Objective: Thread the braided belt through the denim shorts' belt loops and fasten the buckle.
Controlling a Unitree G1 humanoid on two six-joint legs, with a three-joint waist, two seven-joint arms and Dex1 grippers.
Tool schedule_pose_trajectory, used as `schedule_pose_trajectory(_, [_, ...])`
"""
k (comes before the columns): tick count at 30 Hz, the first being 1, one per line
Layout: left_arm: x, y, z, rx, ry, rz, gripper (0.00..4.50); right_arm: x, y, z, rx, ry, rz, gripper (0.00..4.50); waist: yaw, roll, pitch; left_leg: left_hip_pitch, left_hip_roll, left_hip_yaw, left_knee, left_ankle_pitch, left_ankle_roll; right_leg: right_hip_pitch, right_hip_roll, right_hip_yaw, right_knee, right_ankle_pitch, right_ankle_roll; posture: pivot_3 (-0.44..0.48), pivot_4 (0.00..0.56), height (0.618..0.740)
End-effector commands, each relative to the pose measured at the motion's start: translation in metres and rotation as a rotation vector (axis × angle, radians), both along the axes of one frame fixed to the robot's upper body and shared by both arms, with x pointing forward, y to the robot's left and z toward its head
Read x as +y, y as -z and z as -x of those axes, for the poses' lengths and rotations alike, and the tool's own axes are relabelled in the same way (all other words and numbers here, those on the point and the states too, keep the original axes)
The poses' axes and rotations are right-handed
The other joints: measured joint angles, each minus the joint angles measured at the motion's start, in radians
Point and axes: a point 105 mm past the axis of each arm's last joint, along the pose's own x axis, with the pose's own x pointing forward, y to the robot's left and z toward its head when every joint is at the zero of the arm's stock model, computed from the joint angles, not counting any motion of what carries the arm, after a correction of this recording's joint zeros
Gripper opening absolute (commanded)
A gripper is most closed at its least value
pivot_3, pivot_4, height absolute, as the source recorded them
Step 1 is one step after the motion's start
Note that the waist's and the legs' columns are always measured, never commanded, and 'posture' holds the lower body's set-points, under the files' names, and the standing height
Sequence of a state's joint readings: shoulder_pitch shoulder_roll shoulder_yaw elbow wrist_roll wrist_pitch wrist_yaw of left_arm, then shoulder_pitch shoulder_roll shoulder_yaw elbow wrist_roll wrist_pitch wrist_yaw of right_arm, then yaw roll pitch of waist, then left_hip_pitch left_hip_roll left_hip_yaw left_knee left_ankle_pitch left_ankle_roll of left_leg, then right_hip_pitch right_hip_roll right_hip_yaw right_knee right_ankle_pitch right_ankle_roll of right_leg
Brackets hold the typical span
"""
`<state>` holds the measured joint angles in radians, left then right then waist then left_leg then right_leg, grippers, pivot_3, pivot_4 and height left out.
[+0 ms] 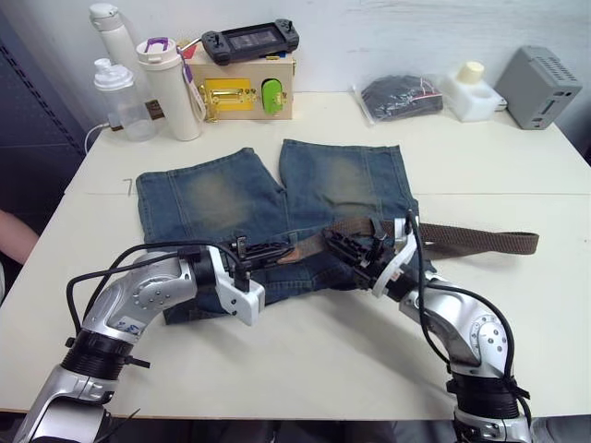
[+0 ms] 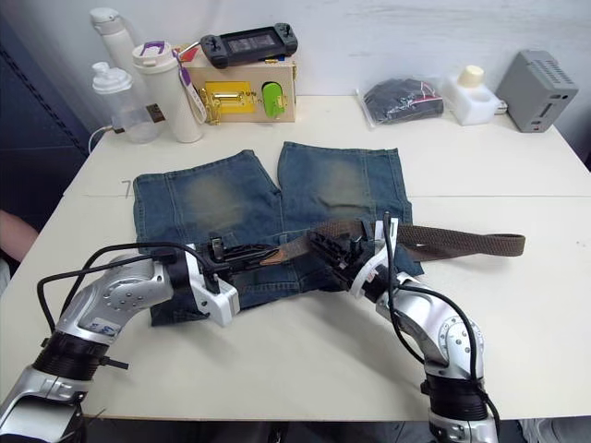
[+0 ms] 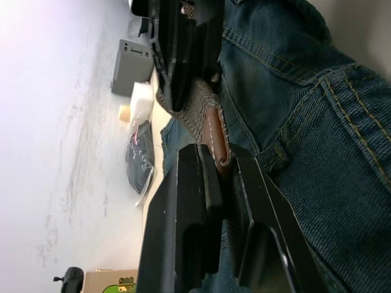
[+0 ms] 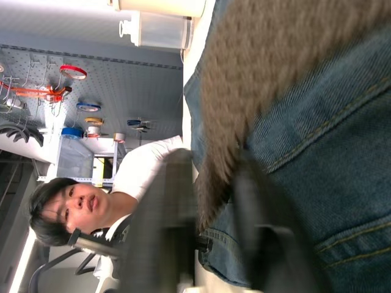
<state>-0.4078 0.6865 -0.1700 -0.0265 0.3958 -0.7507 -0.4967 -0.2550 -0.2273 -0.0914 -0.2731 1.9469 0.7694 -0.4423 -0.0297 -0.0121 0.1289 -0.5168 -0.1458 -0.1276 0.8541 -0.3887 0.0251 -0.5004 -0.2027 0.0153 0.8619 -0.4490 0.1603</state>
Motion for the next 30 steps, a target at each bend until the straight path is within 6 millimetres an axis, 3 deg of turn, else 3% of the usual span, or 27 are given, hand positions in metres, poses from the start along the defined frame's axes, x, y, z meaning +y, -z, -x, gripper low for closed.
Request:
schedule_pose_trajectory(1, [0.002,-0.006,0.003,0.021,0.0,0.033,0.0,-0.001,-0.015,0.001,-0.046,0.01,-0.043,0.06,0.0,0.0,0.0,0.0,0.0,0.0,0.0,0.0,0.0,0.0,0.0,0.0,0.0,0.0,0.0,0.0,0.15,0.645])
schedule_pose_trajectory(7, [0.014,-0.011,0.008,0.326,-0.076,0.287,2.55,-0.014,-0.016,-0.012,-0.1,0.109,0.006,0.0,-0.002,0.0,0.0,0.0,0.0,-0.001,0.0,0.0,0.0,-0.001,0.001,0.001,0.001,0.0,0.0,0.0,0.15,0.645])
schedule_pose_trajectory(10, [0.031,-0.003,0.022,0.626,-0.125,0.416,3.62,-0.023,-0.015,-0.019,-0.13,0.168,0.028,0.0,-0.006,0.001,0.0,0.0,0.0,-0.001,0.0,-0.001,0.0,-0.001,0.001,0.001,0.001,0.0,0.0,0.0,0.15,0.645])
schedule_pose_trajectory(17, [0.051,0.005,0.046,0.914,-0.192,0.554,3.62,-0.035,-0.005,-0.033,-0.195,0.242,0.158,0.0,-0.004,0.002,0.001,0.0,0.0,-0.002,0.0,-0.001,-0.001,-0.002,0.002,0.002,0.002,0.0,0.0,0.0,0.15,0.645])
schedule_pose_trajectory(26, [0.051,0.002,0.046,0.927,-0.223,0.58,3.62,-0.023,0.012,-0.031,-0.234,0.191,0.27,0.0,0.002,0.002,0.001,0.0,0.0,0.0,0.001,-0.002,-0.001,-0.002,0.002,0.005,0.002,-0.001,-0.001,0.0,0.15,0.645])
schedule_pose_trajectory(30, [0.051,0.002,0.044,0.923,-0.225,0.576,3.62,-0.009,0.013,-0.021,-0.25,0.12,0.257,0.0,0.001,0.002,0.001,0.0,0.0,0.001,0.0,-0.002,-0.001,-0.002,0.002,0.005,0.002,-0.001,-0.001,0.0,0.15,0.645])
